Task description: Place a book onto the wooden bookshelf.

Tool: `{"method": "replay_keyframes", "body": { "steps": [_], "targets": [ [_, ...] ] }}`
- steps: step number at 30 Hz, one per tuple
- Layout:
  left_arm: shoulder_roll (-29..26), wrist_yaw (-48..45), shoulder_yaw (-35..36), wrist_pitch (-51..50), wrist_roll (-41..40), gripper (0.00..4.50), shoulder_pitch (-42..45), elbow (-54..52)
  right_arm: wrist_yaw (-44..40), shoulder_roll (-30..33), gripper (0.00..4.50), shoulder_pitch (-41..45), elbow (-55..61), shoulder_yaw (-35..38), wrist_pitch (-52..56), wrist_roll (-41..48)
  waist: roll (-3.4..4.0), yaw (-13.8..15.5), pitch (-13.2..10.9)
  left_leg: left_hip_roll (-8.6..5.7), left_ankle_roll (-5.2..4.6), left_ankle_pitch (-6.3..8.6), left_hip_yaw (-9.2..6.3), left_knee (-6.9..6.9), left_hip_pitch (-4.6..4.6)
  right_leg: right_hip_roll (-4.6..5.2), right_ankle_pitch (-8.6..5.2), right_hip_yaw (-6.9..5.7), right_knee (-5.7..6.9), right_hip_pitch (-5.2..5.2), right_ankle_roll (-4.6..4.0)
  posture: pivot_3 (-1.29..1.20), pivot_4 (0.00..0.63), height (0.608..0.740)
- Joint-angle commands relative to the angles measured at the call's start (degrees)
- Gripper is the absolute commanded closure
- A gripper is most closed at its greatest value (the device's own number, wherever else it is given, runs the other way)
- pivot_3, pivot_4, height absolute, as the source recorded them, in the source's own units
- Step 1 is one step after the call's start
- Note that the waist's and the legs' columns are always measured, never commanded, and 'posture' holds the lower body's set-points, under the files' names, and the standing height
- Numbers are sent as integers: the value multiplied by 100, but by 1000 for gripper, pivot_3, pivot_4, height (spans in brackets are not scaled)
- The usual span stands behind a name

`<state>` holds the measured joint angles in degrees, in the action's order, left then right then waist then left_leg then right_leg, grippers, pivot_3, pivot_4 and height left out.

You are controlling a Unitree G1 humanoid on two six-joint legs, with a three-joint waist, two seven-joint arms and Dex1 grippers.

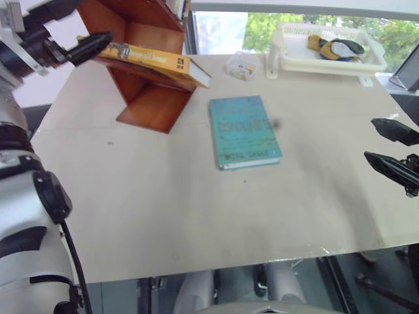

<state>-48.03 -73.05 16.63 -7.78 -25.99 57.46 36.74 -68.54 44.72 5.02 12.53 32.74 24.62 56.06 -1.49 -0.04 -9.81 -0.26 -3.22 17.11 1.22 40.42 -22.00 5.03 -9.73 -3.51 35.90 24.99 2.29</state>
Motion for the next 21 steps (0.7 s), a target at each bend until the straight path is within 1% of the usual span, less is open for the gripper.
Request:
{"method": "replay_keyframes", "body": {
  "steps": [1, 3, 6, 7, 8, 11, 14, 16, 18, 19, 21],
  "targets": [
    [353, 717, 274, -1123, -824, 80, -489, -1683, -13, 145, 0, -4, 160, 258, -8, 104, -1, 10, -1, 0, 0, 0, 0, 1, 0, -1, 1, 3, 0, 0, 1, 0, 150, 707],
    [1147, 1484, 261, -2047, -1827, 80, -1011, -2951, -16, 185, 0, -26, 161, 308, 20, 113, -2, 51, -1, 0, 0, 0, 1, 2, 0, -1, 3, 6, -1, 0, 2, 0, 150, 707],
    [2030, 2117, 3, -2947, -3061, 80, -1617, -4244, -16, 227, 0, -17, 156, 310, 31, 94, 8, 97, 5, -2, 1, 0, 0, 0, 10, 9, 3, 14, -2, -11, 2, 0, 150, 707],
    [2241, 2400, 1, -3203, -3387, 80, -1743, -4521, -13, 240, 0, -11, 158, 301, 34, 93, 7, 99, 4, -4, 2, 0, -6, 0, 11, 13, 4, 22, -7, -17, 2, 0, 150, 707],
    [2331, 2448, -148, -3434, -3593, 80, -1950, -4849, -3, 252, 0, 1, 160, 296, 42, 100, 5, 91, 3, -5, 2, 0, -7, 0, 12, 13, 4, 25, -6, -18, 2, 0, 150, 707],
    [2562, 2631, -595, -3859, -3933, 80, -2398, -5449, -7, 284, 0, 34, 137, 288, 51, 102, 10, 60, 3, -2, 4, -1, -3, -4, 18, 0, 3, 32, -5, -17, 0, 0, 150, 707],
    [3012, 3024, -981, -3600, -3514, 80, -2542, -5430, -8, 307, 0, 74, 105, 257, 38, 89, 21, 90, 9, -1, 6, -3, 2, -6, 28, -5, 2, 36, -3, -22, -1, 0, 150, 707],
    [3437, 3459, -1255, -3055, -2777, 80, -2548, -5129, 8, 308, 0, 108, 102, 233, 41, 85, 21, 115, 9, -4, -15, 8, 1, -4, 33, -4, 3, 30, -6, -32, 0, 0, 150, 707],
    [3845, 3966, -1452, -2287, -1858, 80, -2461, -4665, 32, 301, 0, 109, 133, 231, 47, 87, 22, 144, 10, -11, -20, 9, 1, -2, 40, -4, 2, 22, -7, -44, -1, 0, 150, 707],
    [3969, 4075, -1530, -1861, -1432, 80, -2413, -4464, 48, 298, 0, 99, 157, 239, 52, 91, 20, 156, 11, -13, -21, 9, 2, -1, 46, -4, 2, 24, -9, -51, -2, 0, 150, 707],
    [4245, 4321, -1509, -1253, -968, 80, -2307, -4125, 72, 294, 0, 73, 198, 265, 66, 109, 21, 149, 10, -15, -22, 10, 3, -1, 47, -5, 2, 26, -11, -53, -9, 0, 150, 707]
  ]
}}
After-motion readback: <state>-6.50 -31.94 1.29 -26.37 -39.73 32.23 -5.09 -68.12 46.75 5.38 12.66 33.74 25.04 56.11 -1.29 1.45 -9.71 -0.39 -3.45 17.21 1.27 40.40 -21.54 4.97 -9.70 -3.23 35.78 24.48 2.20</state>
